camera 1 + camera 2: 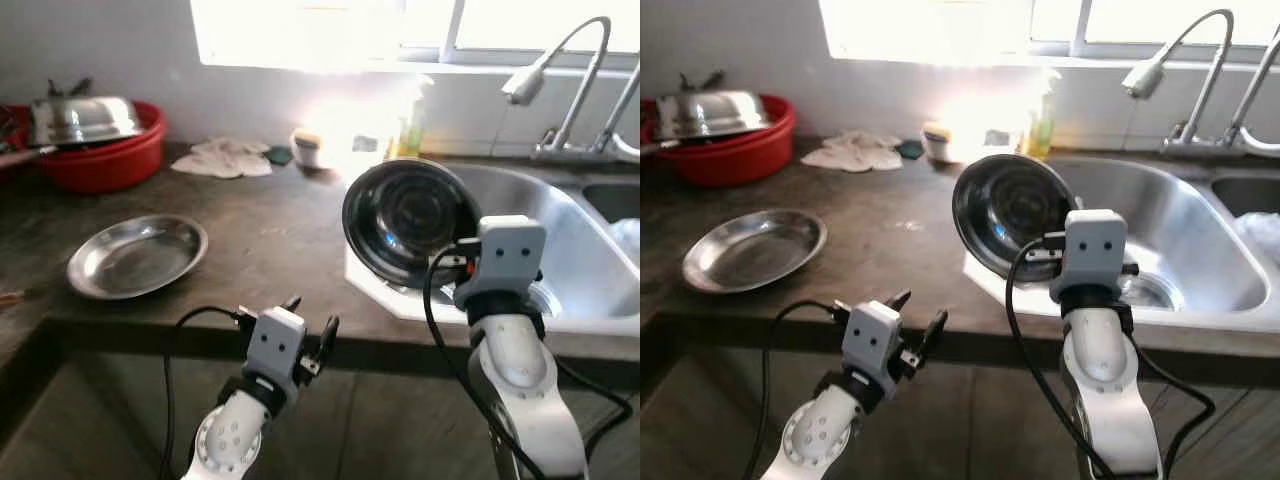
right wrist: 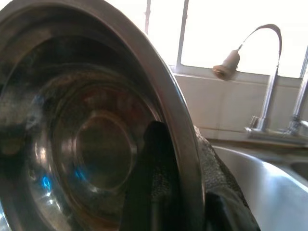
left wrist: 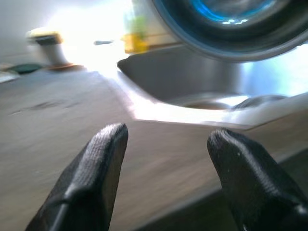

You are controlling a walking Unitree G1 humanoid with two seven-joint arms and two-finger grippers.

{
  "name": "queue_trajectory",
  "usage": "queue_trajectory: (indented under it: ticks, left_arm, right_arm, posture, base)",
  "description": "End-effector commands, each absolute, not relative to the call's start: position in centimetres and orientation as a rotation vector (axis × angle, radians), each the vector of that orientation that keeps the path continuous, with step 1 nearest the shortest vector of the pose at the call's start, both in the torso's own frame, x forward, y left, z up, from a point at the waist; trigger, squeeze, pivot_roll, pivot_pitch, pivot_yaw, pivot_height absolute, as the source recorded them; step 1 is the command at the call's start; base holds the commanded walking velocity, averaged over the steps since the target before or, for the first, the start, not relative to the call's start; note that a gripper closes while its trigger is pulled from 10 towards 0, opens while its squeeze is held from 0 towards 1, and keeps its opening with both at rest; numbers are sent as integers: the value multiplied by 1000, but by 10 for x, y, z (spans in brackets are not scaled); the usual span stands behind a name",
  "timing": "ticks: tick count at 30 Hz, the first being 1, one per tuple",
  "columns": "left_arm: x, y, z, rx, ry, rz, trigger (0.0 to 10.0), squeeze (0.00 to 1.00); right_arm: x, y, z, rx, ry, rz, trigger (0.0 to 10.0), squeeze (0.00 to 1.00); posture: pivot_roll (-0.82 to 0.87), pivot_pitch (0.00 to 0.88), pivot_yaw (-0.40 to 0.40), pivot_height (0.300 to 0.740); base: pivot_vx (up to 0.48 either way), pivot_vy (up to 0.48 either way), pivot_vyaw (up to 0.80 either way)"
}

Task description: Kitchen organization

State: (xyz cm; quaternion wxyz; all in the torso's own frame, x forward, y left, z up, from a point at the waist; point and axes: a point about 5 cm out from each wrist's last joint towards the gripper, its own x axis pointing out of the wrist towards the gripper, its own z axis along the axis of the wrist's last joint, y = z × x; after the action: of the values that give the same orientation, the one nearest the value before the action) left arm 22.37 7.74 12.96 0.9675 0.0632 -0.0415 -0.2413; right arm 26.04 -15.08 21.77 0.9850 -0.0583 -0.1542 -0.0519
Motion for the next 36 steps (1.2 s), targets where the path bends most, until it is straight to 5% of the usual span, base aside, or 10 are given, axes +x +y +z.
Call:
queue_trajectory:
  ticks: [1,15,19,36]
  left_arm:
    - [225,79,132,139,-102,-487,10000,0]
    - [225,80,129,121,-77,-468,10000,0]
    - [223,79,128,108,-65,-471,10000,0]
    - [212,79,129,97,-30,-468,10000,0]
  right_arm:
    - [261,-152,225,-108,-336,-108,10000,0]
    - [285,-184,240,-138,-311,-128,10000,0]
    - [304,-208,241,-142,-208,-176,10000,0]
    - [362,-239,222,-108,231,-115,10000,0]
  posture:
    - [84,0,-35,740]
    - [86,0,-42,740]
    - [88,16,-45,740]
    - [113,81,-61,740]
  base:
    - [300,-371,0]
    - [135,-128,0]
    - [0,0,0]
    - [0,0,0]
